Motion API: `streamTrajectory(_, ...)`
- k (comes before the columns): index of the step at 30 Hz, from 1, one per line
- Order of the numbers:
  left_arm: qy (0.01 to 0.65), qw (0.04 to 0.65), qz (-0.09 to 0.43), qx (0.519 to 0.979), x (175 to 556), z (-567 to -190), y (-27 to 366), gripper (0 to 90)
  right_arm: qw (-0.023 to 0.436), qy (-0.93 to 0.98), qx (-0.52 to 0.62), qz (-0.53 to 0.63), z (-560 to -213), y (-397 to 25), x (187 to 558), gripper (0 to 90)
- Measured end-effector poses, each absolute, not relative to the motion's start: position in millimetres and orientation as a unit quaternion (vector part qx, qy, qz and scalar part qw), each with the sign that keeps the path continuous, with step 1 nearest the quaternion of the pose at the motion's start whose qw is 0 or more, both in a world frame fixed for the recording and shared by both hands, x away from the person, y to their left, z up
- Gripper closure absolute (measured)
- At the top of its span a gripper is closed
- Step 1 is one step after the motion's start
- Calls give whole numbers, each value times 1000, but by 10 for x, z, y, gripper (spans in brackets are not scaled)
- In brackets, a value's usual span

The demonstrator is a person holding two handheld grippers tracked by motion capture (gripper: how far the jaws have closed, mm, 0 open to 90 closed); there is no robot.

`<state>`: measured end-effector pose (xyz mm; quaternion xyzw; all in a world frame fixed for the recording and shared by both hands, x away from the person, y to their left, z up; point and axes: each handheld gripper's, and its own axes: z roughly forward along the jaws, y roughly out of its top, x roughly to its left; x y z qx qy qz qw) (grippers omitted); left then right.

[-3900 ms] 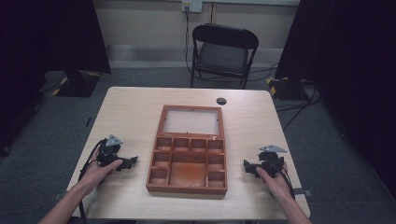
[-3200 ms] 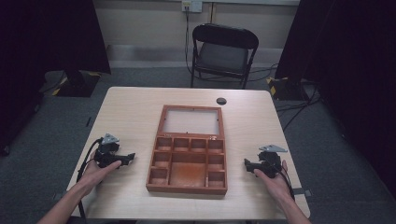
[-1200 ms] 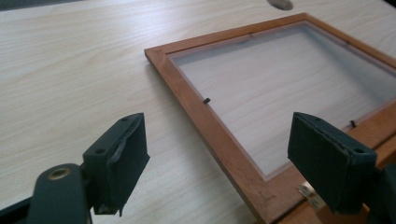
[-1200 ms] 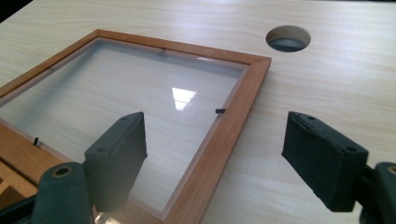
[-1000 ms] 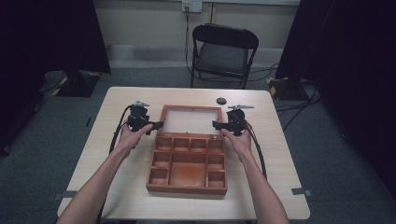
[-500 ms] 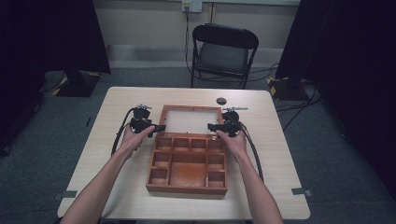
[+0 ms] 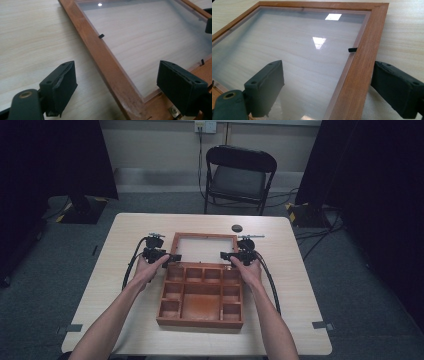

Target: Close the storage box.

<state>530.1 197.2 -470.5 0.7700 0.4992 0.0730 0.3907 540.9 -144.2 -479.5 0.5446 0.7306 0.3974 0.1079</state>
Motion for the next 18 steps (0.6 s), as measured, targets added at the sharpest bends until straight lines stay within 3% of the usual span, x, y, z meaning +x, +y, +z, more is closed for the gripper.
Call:
streamTrajectory(17,511,401,40,759,5366,-4770,1843,96,78,727,556,396,-4808,-1471,5448,100)
streamTrajectory(18,514,402,35,757,5370,-4774,1845,96,58,723,558,402,-4825,-1492,5457,107)
